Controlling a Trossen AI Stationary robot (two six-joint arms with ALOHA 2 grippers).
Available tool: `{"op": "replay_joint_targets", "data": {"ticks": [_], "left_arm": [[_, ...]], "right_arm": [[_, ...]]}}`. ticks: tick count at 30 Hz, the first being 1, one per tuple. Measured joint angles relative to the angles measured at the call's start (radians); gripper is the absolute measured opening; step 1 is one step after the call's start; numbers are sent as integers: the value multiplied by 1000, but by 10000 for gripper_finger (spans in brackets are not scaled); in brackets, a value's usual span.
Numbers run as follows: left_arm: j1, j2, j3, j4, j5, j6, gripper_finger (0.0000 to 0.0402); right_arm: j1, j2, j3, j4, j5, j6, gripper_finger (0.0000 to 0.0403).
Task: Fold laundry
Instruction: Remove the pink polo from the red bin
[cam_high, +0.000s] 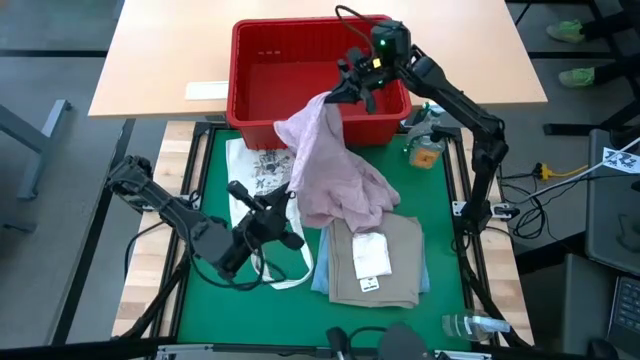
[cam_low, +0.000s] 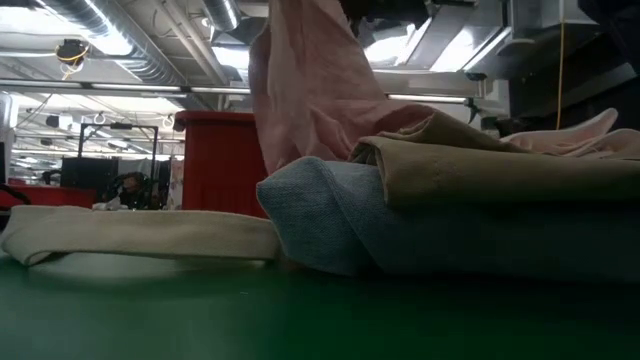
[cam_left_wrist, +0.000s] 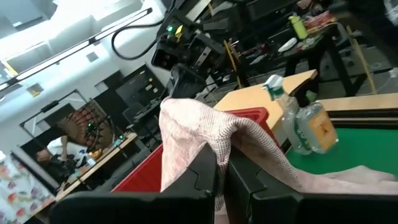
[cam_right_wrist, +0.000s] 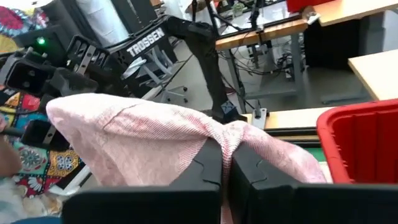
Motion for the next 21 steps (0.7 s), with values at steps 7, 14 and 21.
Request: {"op": "replay_joint_targets", "data": {"ticks": [7, 14, 21], "left_arm": [[-99, -8, 0, 14, -3, 0, 6], [-188, -8, 0, -159, -3, -249, 6], [-270, -8, 0, -625, 5, -876, 6]], "right_arm": [[58, 1, 0, -1, -8, -82, 3], [142, 1, 0, -5, 98, -263, 3], [210, 1, 0, -7, 176, -376, 3]]}}
